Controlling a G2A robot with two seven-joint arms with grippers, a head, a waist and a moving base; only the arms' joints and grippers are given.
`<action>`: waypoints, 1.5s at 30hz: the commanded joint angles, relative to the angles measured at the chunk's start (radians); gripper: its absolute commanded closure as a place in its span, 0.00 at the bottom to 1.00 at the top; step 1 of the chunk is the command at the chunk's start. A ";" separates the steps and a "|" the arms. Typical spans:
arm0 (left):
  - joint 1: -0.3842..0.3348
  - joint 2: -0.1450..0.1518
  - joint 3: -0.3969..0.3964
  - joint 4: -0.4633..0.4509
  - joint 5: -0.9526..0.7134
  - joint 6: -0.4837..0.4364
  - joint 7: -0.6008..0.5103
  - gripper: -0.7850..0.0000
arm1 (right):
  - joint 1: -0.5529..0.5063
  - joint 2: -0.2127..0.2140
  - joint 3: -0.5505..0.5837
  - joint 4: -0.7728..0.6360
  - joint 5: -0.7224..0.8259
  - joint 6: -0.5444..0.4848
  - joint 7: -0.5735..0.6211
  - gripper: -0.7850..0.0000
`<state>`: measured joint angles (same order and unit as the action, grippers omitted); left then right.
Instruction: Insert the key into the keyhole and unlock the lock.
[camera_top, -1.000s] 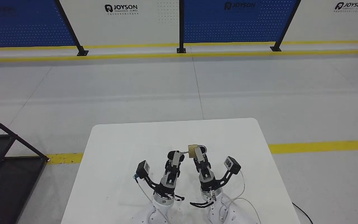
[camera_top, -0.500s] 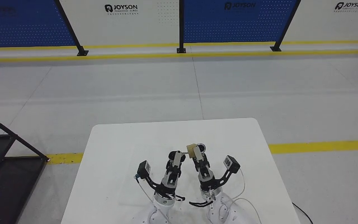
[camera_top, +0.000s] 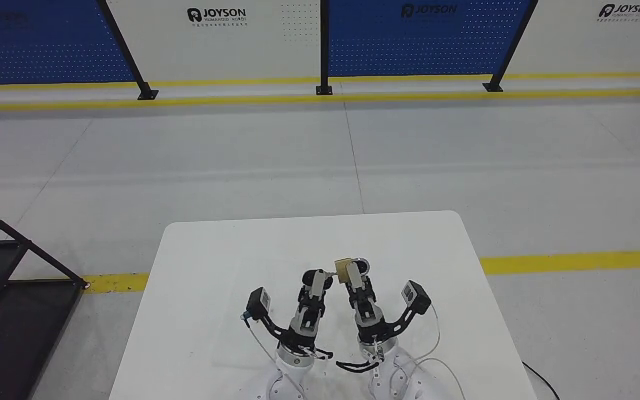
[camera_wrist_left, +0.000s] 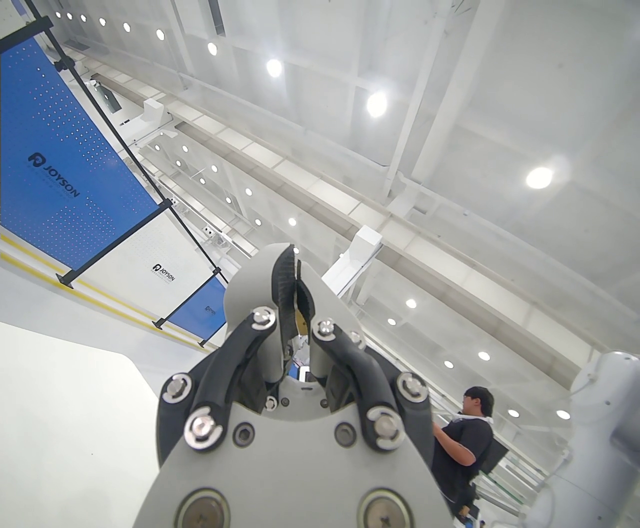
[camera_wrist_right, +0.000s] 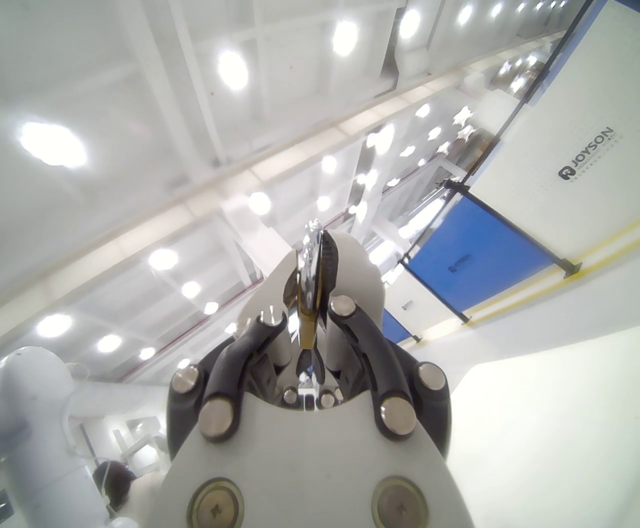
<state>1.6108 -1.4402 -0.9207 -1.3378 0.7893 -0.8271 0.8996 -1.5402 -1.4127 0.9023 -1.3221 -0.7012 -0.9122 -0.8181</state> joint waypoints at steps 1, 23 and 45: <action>-0.001 -0.002 0.003 0.003 0.001 0.000 0.001 1.00 | 0.000 -0.003 0.001 0.003 -0.017 0.007 -0.010 1.00; -0.006 -0.018 0.007 0.024 0.028 0.002 0.014 0.11 | -0.007 -0.026 0.013 0.026 -0.088 0.002 -0.063 1.00; 0.012 0.007 -0.084 0.031 0.072 -0.086 -0.090 0.64 | -0.016 -0.028 0.065 0.018 -0.058 -0.010 0.021 1.00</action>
<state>1.6200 -1.4360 -0.9973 -1.3051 0.8601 -0.9072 0.8205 -1.5565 -1.4415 0.9639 -1.3035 -0.7571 -0.9226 -0.8088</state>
